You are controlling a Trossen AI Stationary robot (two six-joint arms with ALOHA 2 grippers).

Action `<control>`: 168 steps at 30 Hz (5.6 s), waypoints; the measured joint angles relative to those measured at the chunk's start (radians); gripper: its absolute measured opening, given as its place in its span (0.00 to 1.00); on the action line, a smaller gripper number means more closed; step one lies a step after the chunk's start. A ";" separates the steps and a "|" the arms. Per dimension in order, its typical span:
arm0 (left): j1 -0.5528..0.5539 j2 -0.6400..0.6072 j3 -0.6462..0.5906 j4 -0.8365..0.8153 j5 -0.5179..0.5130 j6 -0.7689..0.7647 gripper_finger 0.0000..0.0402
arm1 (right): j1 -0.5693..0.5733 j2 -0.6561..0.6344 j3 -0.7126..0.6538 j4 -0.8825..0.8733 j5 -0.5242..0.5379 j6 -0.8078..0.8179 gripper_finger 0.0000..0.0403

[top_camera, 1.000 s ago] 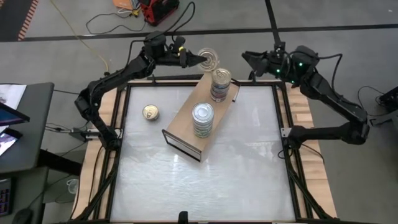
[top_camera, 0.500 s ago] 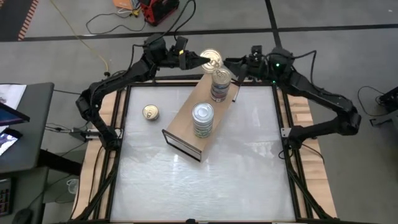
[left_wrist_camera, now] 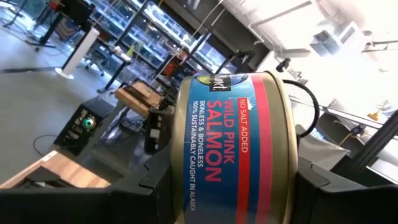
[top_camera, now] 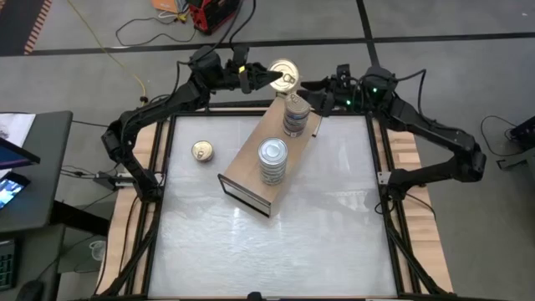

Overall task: Stack canned seafood by type on shelf
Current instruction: Stack the blue tuna can on top of the other blue tuna can

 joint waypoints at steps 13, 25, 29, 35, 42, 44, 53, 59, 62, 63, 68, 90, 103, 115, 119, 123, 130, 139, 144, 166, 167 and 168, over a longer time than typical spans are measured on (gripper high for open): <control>-0.031 0.000 0.000 -0.059 -0.002 0.041 0.46 | -0.004 0.099 0.000 0.205 0.012 0.075 0.96; -0.029 0.000 0.000 -0.135 0.027 -0.012 0.46 | -0.017 0.099 -0.001 0.228 0.011 0.112 0.65; -0.029 0.000 0.000 -0.144 0.030 0.008 0.46 | -0.017 0.100 0.000 0.220 0.018 0.123 0.55; -0.029 0.002 0.000 -0.137 0.048 0.008 0.48 | -0.016 0.101 0.000 0.222 0.007 0.121 0.54; -0.018 0.000 0.000 -0.119 0.051 0.051 0.65 | -0.016 0.100 0.000 0.219 0.001 0.131 0.55; -0.003 0.000 0.000 -0.115 0.050 0.048 0.72 | -0.016 0.100 -0.001 0.220 0.001 0.133 0.55; 0.078 -0.043 0.000 -0.117 0.095 0.148 0.88 | -0.035 0.070 -0.001 0.124 -0.001 0.169 0.56; 0.093 -0.079 0.000 -0.117 0.119 0.218 0.88 | -0.102 0.013 -0.001 -0.071 -0.008 0.189 0.55; 0.093 -0.079 0.000 -0.121 0.110 0.211 0.88 | -0.139 0.002 0.000 -0.136 -0.022 0.205 0.55; 0.093 -0.079 0.000 -0.122 0.112 0.198 0.88 | -0.150 0.003 0.000 -0.158 -0.029 0.208 0.55; 0.088 -0.079 0.000 -0.169 0.123 0.180 0.88 | -0.185 0.036 -0.001 -0.177 -0.122 0.267 0.56; 0.089 -0.078 0.000 -0.294 0.103 0.221 0.88 | -0.209 0.068 -0.005 -0.192 -0.172 0.279 0.57; 0.090 -0.078 0.000 -0.332 0.072 0.248 0.88 | -0.208 0.069 -0.005 -0.205 -0.172 0.255 0.65; 0.090 -0.078 0.000 -0.331 0.101 0.221 0.88 | -0.191 0.069 -0.005 -0.217 -0.177 0.223 0.75; 0.090 -0.078 0.000 -0.333 0.101 0.234 0.88 | -0.192 0.069 -0.005 -0.251 -0.177 0.223 0.77; 0.100 -0.100 0.000 -0.388 0.073 0.285 0.88 | -0.192 0.067 -0.005 -0.259 -0.177 0.223 0.77; 0.100 -0.180 0.000 -0.609 -0.157 0.527 0.88 | -0.193 0.050 0.014 -0.345 -0.177 0.207 0.77; 0.100 -0.229 0.000 -0.836 -0.179 0.631 0.88 | -0.193 0.051 0.049 -0.405 -0.176 0.178 0.77; 0.100 -0.262 0.000 -0.838 -0.183 0.668 0.88 | -0.197 0.050 0.054 -0.461 -0.166 0.175 0.77; 0.107 -0.403 -0.202 -1.032 -0.193 0.801 0.81 | -0.240 -0.150 0.054 -0.551 -0.060 0.076 0.77; 0.112 -0.428 -0.256 -1.014 -0.214 0.786 0.79 | -0.239 -0.165 0.054 -0.563 -0.031 0.059 0.77; 0.118 -0.454 -0.316 -0.993 -0.237 0.763 0.78 | -0.237 -0.179 0.054 -0.576 0.001 0.044 0.77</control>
